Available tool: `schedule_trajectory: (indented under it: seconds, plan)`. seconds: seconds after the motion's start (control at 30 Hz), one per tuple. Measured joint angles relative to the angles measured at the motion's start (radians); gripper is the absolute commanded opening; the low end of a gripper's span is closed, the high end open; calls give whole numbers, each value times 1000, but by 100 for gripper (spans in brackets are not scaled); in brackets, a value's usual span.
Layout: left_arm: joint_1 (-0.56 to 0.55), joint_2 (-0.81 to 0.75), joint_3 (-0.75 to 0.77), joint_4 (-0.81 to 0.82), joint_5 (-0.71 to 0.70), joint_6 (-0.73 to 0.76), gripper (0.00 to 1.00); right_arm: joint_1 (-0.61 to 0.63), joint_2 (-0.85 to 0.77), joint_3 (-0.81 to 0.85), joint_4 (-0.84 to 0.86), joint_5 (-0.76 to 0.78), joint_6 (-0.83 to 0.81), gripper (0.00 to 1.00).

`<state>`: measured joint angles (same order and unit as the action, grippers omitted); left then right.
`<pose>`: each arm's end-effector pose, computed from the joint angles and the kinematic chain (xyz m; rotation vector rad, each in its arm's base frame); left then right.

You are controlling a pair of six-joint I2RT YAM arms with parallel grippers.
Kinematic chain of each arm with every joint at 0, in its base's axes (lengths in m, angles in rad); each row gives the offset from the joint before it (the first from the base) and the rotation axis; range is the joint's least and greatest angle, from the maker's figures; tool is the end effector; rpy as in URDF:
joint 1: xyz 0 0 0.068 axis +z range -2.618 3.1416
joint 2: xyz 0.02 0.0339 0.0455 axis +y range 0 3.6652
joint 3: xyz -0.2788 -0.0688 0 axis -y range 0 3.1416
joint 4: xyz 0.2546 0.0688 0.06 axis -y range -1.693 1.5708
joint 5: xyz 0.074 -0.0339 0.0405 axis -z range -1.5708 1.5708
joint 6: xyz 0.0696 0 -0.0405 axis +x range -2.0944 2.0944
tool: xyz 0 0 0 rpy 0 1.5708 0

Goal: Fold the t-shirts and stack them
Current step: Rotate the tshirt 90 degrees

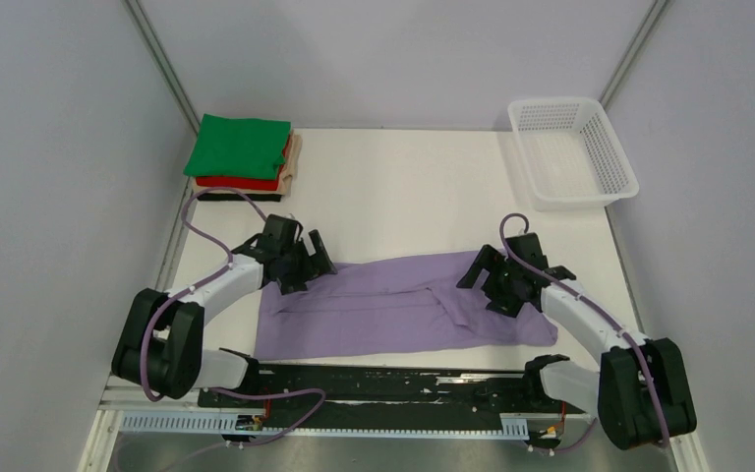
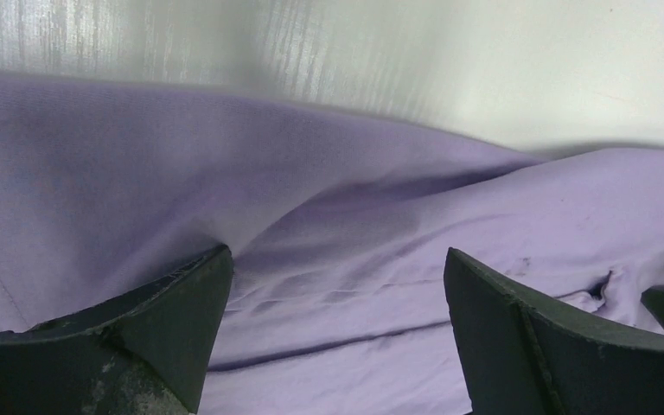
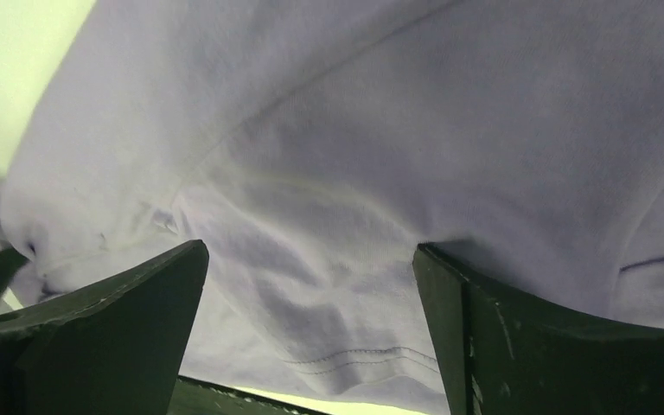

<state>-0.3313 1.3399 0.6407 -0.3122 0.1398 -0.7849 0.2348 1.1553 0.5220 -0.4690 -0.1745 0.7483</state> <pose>0.2479 -0.0955 0.1458 -0.5507 2.6264 -0.5674 0.2039 0.0612 0.1391 0.6457 2.6866 0.5242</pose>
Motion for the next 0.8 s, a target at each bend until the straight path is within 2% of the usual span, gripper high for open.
schedule_trajectory:
  seconds: [0.23,0.43,0.53,0.67,0.8]
  plan:
    - [-40,-106,-93,53,-16,-3,100,-59,351,270,45,-5,15,100]
    - [-192,-278,-208,46,19,-68,100,-68,718,679,94,-11,-50,100]
    - [-284,-321,-267,131,21,-133,100,-67,916,953,101,-20,-120,100]
    - [-396,-261,-291,291,25,-194,100,-66,1142,1283,78,-95,-184,100]
    - [-500,-97,-211,386,21,-209,100,-58,1300,1526,48,-183,-205,100]
